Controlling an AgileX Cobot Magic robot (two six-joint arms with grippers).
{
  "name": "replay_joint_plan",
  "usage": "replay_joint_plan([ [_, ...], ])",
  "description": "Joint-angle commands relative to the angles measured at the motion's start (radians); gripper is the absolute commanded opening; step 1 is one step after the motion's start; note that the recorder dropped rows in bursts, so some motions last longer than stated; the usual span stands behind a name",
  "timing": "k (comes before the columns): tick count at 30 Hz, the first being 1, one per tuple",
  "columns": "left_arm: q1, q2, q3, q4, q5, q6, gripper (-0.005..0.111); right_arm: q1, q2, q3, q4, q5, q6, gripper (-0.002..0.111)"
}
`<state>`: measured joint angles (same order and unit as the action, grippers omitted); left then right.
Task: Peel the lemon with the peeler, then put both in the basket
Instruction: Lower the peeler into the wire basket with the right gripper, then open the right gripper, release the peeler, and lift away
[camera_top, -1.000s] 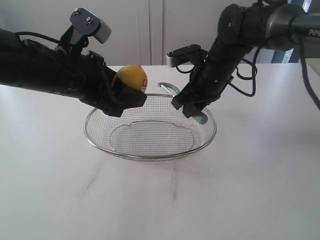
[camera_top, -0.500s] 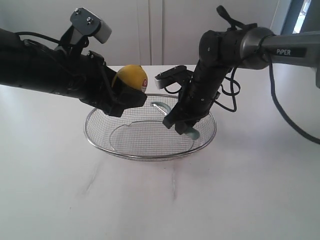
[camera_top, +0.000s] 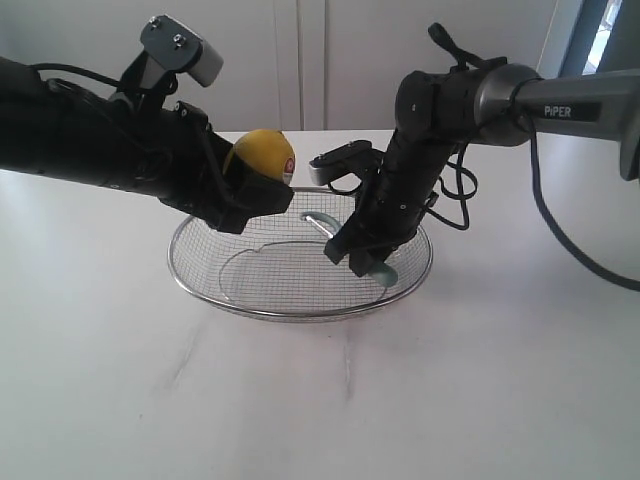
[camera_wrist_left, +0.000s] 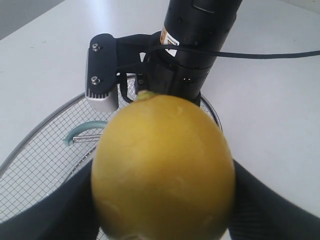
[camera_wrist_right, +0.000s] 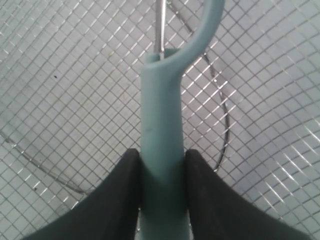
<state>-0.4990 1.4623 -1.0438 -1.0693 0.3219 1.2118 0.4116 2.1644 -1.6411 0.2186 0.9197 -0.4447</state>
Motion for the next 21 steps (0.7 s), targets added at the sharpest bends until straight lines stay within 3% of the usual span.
replay_joint_plan([
  [1, -0.002, -0.006, -0.006, -0.013, 0.008, 0.001, 0.000, 0.000, -0.003, 0.002, 0.001, -0.003, 0.002, 0.020],
  [11, -0.002, -0.006, -0.006, -0.013, 0.008, 0.001, 0.000, 0.000, -0.003, 0.002, 0.001, -0.003, 0.004, 0.045],
  [21, -0.002, -0.006, -0.006, -0.013, 0.008, 0.001, 0.000, 0.000, -0.003, 0.002, 0.001, -0.003, 0.013, 0.046],
])
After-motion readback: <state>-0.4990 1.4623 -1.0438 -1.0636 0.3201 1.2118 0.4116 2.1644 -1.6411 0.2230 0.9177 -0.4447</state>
